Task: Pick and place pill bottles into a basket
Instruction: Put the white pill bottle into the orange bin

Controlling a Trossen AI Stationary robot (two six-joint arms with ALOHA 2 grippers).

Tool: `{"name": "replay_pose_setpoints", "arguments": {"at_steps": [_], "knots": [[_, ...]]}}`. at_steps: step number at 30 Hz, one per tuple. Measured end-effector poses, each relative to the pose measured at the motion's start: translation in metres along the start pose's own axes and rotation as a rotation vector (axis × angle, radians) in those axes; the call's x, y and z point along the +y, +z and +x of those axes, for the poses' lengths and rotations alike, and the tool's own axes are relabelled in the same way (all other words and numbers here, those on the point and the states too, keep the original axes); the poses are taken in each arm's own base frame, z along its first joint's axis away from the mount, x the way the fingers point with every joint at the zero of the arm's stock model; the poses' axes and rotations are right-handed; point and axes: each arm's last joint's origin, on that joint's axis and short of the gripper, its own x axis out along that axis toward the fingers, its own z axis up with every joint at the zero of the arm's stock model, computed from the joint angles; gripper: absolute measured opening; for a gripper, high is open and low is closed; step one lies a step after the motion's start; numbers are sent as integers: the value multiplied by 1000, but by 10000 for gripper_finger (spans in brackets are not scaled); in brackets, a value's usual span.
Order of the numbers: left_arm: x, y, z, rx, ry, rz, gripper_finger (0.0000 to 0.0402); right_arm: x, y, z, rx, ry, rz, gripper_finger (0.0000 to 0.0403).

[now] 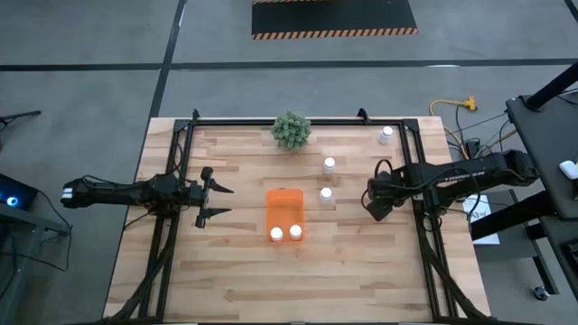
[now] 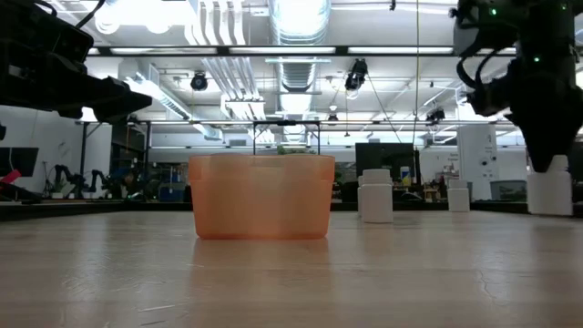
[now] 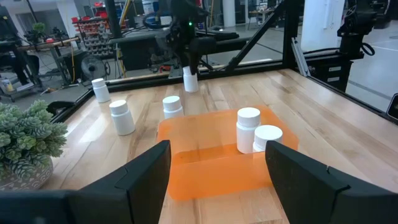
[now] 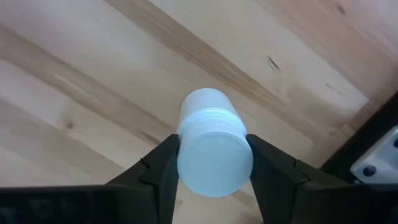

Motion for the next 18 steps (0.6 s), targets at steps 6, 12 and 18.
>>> {"name": "replay_pose_setpoints", "arguments": {"at_steps": [6, 12, 18], "knots": [[0, 0, 0, 0, 0, 0, 245, 10, 7, -23, -51, 65, -29, 149], [0, 0, 0, -1, 1, 0, 245, 15, 10, -50, -63, 106, -44, 149], [0, 0, 0, -2, 0, 0, 245, 20, 14, -77, -53, 92, -55, 149]]}}
